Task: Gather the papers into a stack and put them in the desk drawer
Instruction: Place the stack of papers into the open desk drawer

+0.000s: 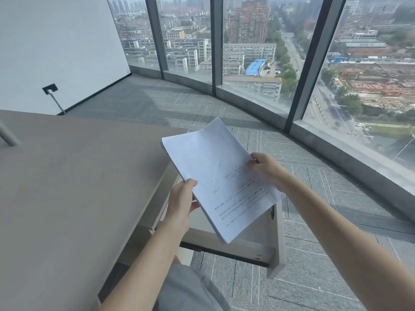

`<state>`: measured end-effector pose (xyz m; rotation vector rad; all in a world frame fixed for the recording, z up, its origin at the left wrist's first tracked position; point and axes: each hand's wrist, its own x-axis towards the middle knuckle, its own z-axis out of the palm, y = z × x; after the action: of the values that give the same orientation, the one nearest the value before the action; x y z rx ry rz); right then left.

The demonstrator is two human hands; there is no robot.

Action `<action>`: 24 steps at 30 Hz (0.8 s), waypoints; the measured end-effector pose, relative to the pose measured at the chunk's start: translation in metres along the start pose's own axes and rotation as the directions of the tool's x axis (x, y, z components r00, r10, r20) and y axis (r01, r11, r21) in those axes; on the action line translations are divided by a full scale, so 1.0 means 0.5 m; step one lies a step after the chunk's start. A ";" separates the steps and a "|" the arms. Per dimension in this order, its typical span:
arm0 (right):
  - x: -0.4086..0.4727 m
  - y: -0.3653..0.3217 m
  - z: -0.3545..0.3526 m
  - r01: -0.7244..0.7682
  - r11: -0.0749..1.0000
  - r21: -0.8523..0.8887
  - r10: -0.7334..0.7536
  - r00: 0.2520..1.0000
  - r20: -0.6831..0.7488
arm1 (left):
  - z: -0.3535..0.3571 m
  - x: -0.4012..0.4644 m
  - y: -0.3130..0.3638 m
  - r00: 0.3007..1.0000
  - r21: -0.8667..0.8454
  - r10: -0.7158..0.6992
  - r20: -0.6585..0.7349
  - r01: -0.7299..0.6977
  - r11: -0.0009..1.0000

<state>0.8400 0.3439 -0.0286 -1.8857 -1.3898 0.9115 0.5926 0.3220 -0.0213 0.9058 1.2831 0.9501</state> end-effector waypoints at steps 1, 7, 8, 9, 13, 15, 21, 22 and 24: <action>0.002 0.008 -0.007 -0.018 1.000 -0.015 0.018 1.000 0.003 | 0.002 0.006 -0.007 1.000 -0.007 -0.006 0.008 0.006 1.000; 0.033 0.034 -0.040 -0.129 0.991 -0.039 0.132 0.989 0.074 | 0.010 0.046 -0.070 0.997 -0.018 0.013 0.080 -0.011 1.000; 0.043 0.036 -0.043 -0.137 0.989 -0.060 0.142 0.986 0.088 | 0.013 0.048 -0.082 0.997 -0.026 0.007 0.073 -0.005 1.000; 0.053 0.036 -0.045 -0.146 0.986 -0.081 0.154 0.983 0.104 | 0.015 0.049 -0.095 0.998 -0.024 0.003 0.066 -0.002 1.000; 0.089 0.022 -0.033 -0.138 0.960 -0.242 0.184 0.966 0.179 | 0.015 0.054 -0.144 0.999 0.057 -0.005 0.042 0.003 0.998; 0.106 0.016 -0.015 -0.133 0.948 -0.290 0.203 0.953 0.225 | 0.011 0.055 -0.160 1.000 0.079 0.000 0.004 0.000 0.997; 0.152 0.032 0.053 -0.089 0.917 -0.388 0.207 0.939 0.274 | -0.004 0.067 -0.210 0.992 0.356 0.106 -0.072 -0.074 0.932; 0.159 0.040 0.063 -0.079 0.914 -0.399 0.203 0.939 0.279 | -0.005 0.070 -0.216 0.991 0.376 0.114 -0.067 -0.081 0.923; 0.176 0.058 0.081 -0.058 0.909 -0.412 0.187 0.941 0.281 | -0.003 0.074 -0.221 0.995 0.387 0.092 -0.031 -0.073 0.919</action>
<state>0.8409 0.4245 -0.0898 -2.2244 -1.7724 1.0949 0.6000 0.3175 -0.1376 1.2566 1.5147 0.7992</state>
